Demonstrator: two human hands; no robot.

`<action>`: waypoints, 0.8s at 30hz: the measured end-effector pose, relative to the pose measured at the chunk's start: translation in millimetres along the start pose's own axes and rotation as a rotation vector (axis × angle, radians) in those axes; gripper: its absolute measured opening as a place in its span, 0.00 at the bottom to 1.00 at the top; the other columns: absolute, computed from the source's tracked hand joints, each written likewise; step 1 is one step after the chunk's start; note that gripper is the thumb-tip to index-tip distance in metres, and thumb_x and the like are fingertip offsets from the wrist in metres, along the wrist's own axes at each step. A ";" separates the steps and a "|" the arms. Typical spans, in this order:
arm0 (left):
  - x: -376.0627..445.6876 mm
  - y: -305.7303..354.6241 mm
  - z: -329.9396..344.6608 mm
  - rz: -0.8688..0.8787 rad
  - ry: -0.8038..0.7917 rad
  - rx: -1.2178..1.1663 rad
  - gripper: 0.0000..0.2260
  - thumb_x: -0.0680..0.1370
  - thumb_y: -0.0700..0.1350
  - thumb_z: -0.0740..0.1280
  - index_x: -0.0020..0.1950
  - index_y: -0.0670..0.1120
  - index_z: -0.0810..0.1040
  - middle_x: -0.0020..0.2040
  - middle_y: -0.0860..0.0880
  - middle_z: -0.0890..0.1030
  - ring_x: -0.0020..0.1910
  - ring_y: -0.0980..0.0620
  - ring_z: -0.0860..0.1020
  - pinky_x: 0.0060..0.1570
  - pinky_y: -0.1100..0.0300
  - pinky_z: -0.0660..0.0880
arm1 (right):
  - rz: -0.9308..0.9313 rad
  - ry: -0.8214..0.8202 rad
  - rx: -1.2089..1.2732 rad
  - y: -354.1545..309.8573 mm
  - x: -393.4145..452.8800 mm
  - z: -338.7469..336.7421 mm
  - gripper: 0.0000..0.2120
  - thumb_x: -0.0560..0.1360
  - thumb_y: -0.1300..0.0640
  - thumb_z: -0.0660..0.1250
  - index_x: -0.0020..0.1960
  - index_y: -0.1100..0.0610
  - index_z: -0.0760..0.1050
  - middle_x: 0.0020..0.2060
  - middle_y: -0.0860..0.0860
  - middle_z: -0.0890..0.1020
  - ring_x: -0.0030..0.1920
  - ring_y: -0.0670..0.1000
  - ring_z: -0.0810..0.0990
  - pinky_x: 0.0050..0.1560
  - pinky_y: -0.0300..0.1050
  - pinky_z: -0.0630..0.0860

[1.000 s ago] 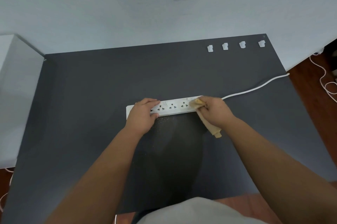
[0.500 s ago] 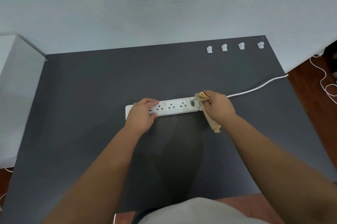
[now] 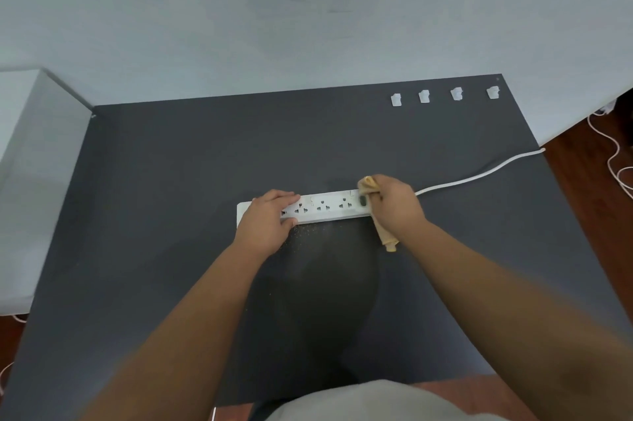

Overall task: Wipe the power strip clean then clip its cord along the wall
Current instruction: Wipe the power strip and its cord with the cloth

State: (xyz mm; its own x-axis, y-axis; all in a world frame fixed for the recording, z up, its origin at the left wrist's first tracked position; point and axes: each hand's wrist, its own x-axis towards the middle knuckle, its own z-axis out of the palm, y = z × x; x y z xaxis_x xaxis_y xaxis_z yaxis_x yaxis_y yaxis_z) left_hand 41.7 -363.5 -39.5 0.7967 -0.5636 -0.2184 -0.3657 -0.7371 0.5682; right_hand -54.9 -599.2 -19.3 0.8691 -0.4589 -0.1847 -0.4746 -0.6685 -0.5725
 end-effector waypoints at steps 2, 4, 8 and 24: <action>-0.2 0.3 -0.1 0.000 0.006 0.007 0.20 0.75 0.44 0.69 0.67 0.53 0.74 0.65 0.57 0.74 0.64 0.50 0.72 0.67 0.57 0.67 | -0.128 -0.133 -0.054 -8.6 -6.8 9.5 0.10 0.74 0.62 0.60 0.52 0.57 0.77 0.47 0.56 0.82 0.49 0.59 0.79 0.49 0.50 0.76; -1.0 1.4 0.1 -0.007 0.011 0.013 0.20 0.75 0.44 0.69 0.67 0.53 0.74 0.66 0.57 0.74 0.64 0.50 0.72 0.67 0.57 0.67 | -0.209 -0.273 -0.025 -8.5 -16.8 8.2 0.08 0.74 0.61 0.61 0.50 0.57 0.77 0.44 0.55 0.82 0.47 0.57 0.80 0.46 0.46 0.74; -2.3 3.2 0.3 -0.024 0.011 0.023 0.21 0.75 0.44 0.69 0.68 0.54 0.74 0.66 0.58 0.74 0.64 0.49 0.72 0.67 0.57 0.65 | -0.021 0.003 0.168 8.3 -17.4 -9.5 0.12 0.75 0.62 0.61 0.56 0.55 0.78 0.44 0.53 0.83 0.44 0.53 0.78 0.45 0.44 0.73; -6.0 3.5 0.9 0.001 0.021 0.024 0.21 0.76 0.44 0.68 0.68 0.52 0.73 0.68 0.56 0.73 0.66 0.53 0.72 0.69 0.61 0.53 | -0.028 0.068 0.046 32.6 -17.8 -13.2 0.17 0.74 0.62 0.60 0.60 0.50 0.77 0.52 0.52 0.82 0.50 0.55 0.80 0.50 0.46 0.75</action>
State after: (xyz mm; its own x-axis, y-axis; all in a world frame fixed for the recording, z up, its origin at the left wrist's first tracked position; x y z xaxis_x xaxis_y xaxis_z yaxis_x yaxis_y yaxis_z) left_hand 35.2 -363.0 -37.0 0.8058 -0.5569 -0.2012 -0.3781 -0.7454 0.5490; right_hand -87.7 -620.5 -24.1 0.8697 -0.4803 -0.1141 -0.4420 -0.6548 -0.6131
